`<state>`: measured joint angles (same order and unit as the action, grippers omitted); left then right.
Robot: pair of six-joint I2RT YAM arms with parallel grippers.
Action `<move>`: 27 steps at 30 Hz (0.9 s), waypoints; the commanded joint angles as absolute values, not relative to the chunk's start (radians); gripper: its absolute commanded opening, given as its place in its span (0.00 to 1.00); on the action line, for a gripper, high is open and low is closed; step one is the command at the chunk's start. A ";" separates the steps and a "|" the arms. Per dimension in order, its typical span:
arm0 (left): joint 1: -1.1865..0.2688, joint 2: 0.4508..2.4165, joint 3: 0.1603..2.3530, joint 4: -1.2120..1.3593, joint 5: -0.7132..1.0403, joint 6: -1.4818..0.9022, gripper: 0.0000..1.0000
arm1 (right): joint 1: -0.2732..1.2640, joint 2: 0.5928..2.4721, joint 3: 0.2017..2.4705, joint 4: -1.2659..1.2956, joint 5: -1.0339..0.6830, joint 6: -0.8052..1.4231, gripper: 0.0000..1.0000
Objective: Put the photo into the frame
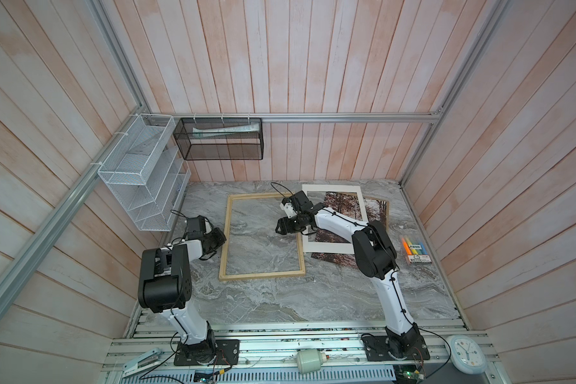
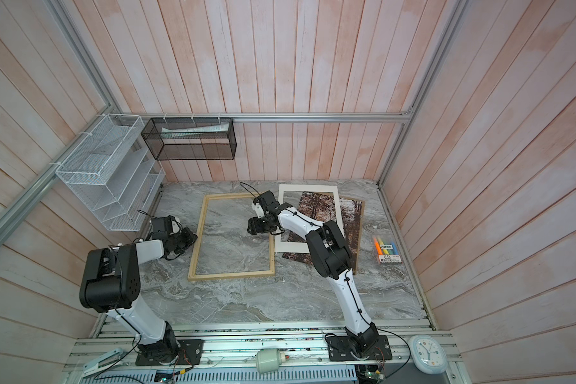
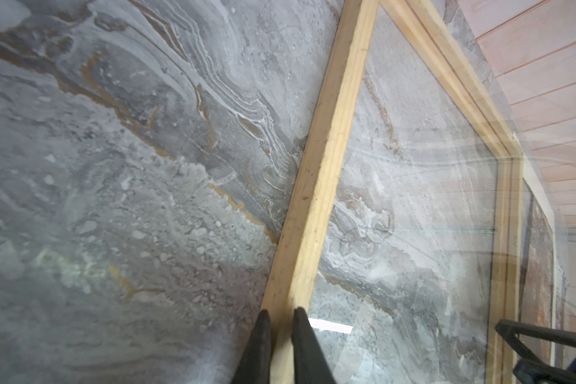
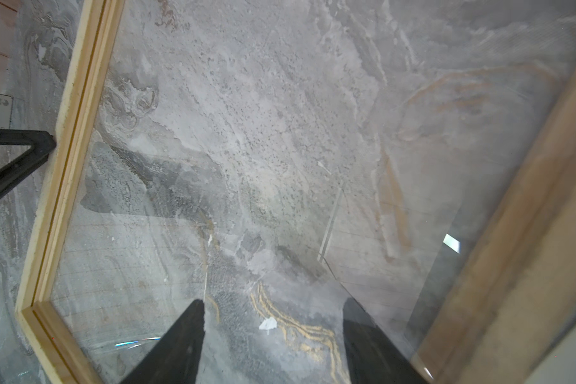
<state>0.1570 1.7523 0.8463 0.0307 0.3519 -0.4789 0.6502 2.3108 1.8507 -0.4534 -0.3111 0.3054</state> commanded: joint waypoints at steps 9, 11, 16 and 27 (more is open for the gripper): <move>0.144 1.799 0.848 -0.030 0.375 -0.472 0.15 | 0.663 2.286 1.881 -0.500 -0.238 0.264 0.70; 0.143 1.798 0.848 -0.031 0.375 -0.472 0.15 | 0.664 2.285 1.882 -0.501 -0.235 0.262 0.71; 0.144 1.801 0.849 -0.032 0.377 -0.472 0.15 | 0.664 2.284 1.881 -0.505 -0.223 0.261 0.73; 0.144 1.803 0.851 -0.033 0.377 -0.472 0.14 | 0.664 2.270 1.863 -0.500 -0.200 0.261 0.88</move>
